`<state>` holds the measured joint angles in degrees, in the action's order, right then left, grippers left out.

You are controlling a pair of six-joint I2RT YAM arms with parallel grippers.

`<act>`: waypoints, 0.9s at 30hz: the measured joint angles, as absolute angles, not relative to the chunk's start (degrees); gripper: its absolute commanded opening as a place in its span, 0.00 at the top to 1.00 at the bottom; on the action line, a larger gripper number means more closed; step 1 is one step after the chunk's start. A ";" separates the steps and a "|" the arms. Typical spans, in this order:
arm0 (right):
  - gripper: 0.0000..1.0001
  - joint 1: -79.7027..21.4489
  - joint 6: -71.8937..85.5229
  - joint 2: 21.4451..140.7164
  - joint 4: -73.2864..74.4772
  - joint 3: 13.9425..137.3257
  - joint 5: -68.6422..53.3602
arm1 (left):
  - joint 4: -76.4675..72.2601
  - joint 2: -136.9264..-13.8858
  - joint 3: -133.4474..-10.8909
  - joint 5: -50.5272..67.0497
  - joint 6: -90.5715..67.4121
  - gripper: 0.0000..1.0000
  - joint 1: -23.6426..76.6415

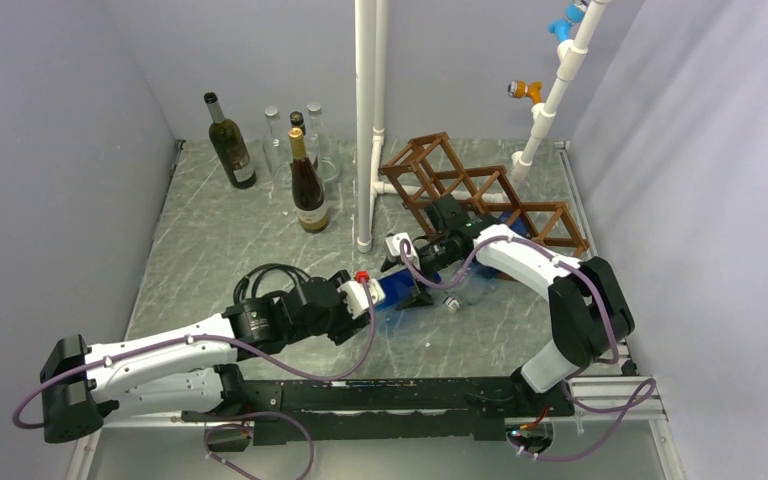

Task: Take the wine bottle off the wine rack
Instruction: Pick up the wine bottle from the wine rack.

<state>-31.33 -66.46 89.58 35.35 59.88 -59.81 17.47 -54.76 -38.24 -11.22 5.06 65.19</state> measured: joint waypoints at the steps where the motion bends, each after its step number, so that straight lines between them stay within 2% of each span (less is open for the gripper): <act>1: 0.00 -31.46 -66.35 89.78 35.09 59.59 -59.75 | 17.58 -54.92 -38.41 -11.22 4.95 1.00 65.19; 13: 0.02 -32.73 -63.77 91.09 29.65 55.90 -59.35 | 19.38 -56.42 -40.71 -10.98 2.72 1.00 65.19; 23: 0.18 -32.93 -62.06 91.74 24.71 53.69 -58.87 | 19.62 -56.95 -41.28 -10.31 1.21 1.00 65.19; 27: 0.32 -33.23 -62.61 92.60 23.90 53.49 -58.54 | 19.55 -57.23 -41.45 -10.24 0.80 1.00 65.19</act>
<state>-33.23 -62.61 92.60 23.90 53.49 -58.54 19.55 -57.23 -41.45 -10.24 0.80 65.19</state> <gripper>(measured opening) 0.780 0.648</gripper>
